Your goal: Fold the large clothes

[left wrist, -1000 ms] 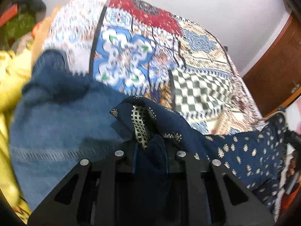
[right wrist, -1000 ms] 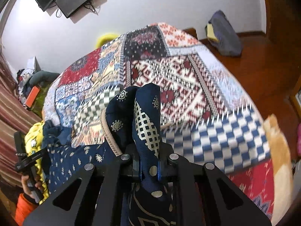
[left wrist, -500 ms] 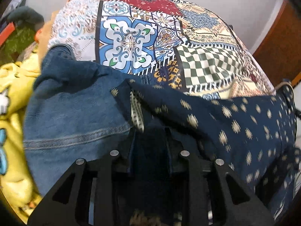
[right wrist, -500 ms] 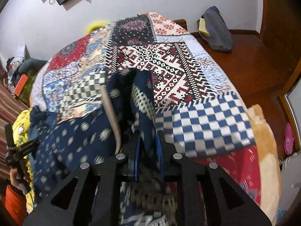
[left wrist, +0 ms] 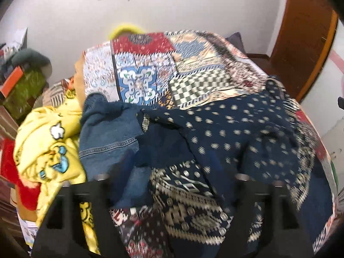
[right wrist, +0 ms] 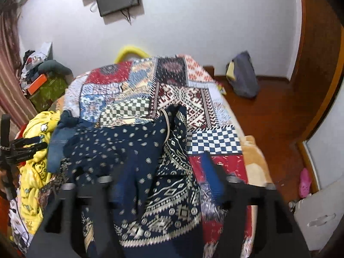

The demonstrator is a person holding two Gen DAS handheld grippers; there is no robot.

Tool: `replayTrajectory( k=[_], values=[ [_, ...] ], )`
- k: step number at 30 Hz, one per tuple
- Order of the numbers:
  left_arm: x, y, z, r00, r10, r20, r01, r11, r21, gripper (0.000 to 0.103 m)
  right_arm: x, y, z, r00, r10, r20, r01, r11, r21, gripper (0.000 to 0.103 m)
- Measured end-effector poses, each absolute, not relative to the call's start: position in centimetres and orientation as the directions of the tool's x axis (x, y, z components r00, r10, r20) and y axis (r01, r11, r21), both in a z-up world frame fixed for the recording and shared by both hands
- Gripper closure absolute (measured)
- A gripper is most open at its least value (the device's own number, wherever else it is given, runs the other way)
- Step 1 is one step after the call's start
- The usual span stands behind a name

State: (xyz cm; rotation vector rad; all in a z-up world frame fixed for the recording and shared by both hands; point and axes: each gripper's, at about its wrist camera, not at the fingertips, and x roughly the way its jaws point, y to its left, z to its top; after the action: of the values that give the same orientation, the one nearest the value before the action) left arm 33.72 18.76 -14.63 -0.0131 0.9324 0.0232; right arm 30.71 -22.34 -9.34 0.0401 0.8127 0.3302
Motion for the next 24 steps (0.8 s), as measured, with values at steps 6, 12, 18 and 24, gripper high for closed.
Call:
replayTrajectory(
  k=[6, 12, 18, 24],
  values=[
    [28.1, 16.9, -13.4, 0.612, -0.036, -0.79, 0.051, 0.999, -0.006, 0.018, 25.9, -22.4, -8.6, 0.626, 0.319, -0.711, -0.309, 0.939, 0.15, 0.019],
    [23.6, 16.9, -16.5, 0.557, -0.084, -0.826, 0.033, 0.996, -0.079, 0.018, 23.1, -22.6, -11.3, 0.565, 0.31, -0.765, -0.329, 0.934, 0.136, 0.019],
    [19.9, 18.1, -22.4, 0.439, -0.157, -0.885, -0.049, 0.979, -0.198, 0.018, 20.8, -23.2, -15.6, 0.476, 0.299, -0.827, -0.307, 0.938, 0.162, 0.019],
    [16.5, 19.1, -26.1, 0.364, -0.267, -0.892, -0.102, 0.941, -0.323, 0.018, 17.8, -24.9, -20.7, 0.391, 0.325, -0.861, -0.225, 0.941, 0.252, 0.019]
  ],
)
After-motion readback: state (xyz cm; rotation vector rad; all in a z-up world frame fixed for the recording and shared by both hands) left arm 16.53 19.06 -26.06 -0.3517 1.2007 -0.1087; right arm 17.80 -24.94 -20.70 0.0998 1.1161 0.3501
